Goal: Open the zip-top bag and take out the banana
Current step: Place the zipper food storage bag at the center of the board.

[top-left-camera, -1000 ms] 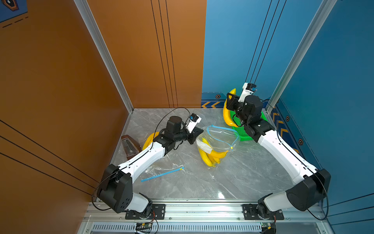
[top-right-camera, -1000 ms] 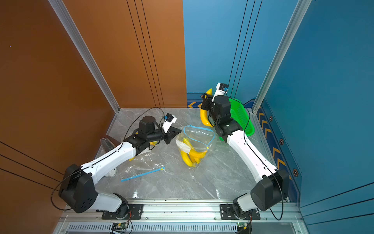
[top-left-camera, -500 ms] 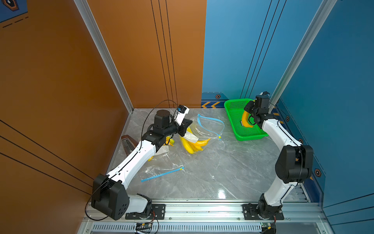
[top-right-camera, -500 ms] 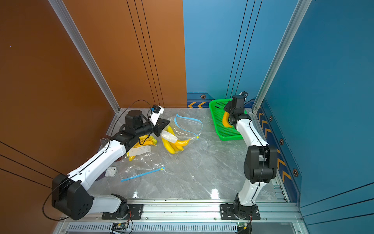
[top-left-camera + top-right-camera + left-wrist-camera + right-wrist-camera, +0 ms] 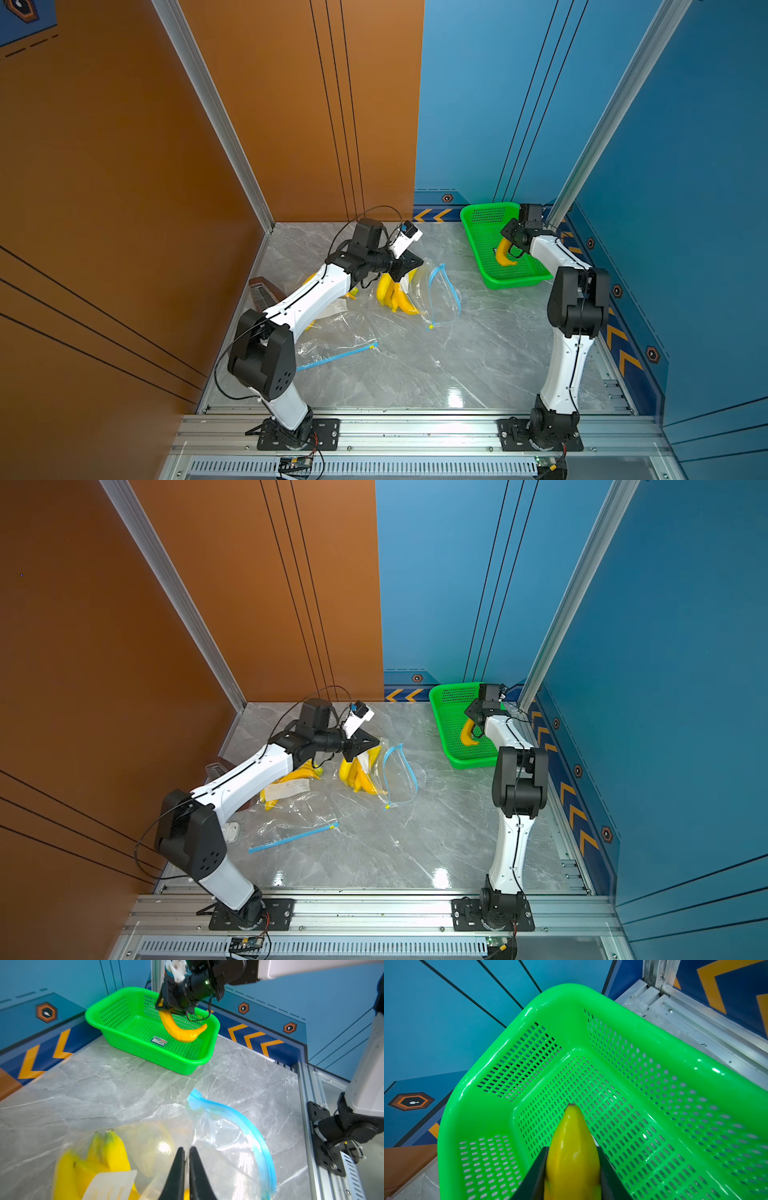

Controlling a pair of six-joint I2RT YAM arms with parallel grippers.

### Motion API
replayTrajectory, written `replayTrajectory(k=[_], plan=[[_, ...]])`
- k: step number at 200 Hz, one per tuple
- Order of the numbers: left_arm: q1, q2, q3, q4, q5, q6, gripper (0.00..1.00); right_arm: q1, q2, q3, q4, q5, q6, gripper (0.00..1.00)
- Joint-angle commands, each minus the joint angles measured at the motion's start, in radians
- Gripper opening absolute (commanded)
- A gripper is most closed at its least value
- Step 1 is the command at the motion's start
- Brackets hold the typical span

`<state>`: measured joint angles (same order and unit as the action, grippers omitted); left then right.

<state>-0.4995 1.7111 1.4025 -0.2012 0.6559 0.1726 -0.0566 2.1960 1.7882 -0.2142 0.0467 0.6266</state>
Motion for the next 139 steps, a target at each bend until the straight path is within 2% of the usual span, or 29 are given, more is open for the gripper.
replayTrajectory(k=[1, 23, 39, 58, 80, 92, 104, 127, 139], plan=[[-0.061, 0.073, 0.054, -0.085, 0.002, 0.045, 0.1, -0.005, 0.056, 0.056, -0.076, -0.039, 0.033, 0.37], [-0.112, 0.133, 0.081, -0.084, -0.056, 0.04, 0.13, -0.005, 0.094, 0.098, -0.11, -0.062, 0.044, 0.4], [-0.141, 0.151, 0.093, -0.083, -0.09, 0.042, 0.14, -0.005, 0.095, 0.1, -0.123, -0.056, 0.05, 0.48], [-0.162, 0.159, 0.102, -0.084, -0.131, 0.045, 0.17, -0.006, 0.083, 0.091, -0.13, -0.063, 0.056, 0.54], [-0.164, 0.133, 0.092, -0.083, -0.226, 0.014, 0.3, -0.002, 0.036, 0.055, -0.13, -0.053, 0.059, 0.61], [-0.152, 0.099, 0.072, -0.085, -0.305, -0.022, 0.47, 0.005, -0.013, 0.019, -0.132, -0.036, 0.052, 0.64], [-0.133, 0.053, 0.041, -0.083, -0.392, -0.064, 0.58, 0.016, -0.075, -0.042, -0.131, -0.015, 0.044, 0.67], [-0.071, -0.035, -0.027, -0.083, -0.515, -0.17, 0.69, 0.046, -0.25, -0.186, -0.108, 0.031, 0.039, 0.69], [-0.018, -0.07, -0.069, -0.082, -0.561, -0.243, 0.71, 0.063, -0.357, -0.298, -0.06, 0.029, 0.056, 0.69]])
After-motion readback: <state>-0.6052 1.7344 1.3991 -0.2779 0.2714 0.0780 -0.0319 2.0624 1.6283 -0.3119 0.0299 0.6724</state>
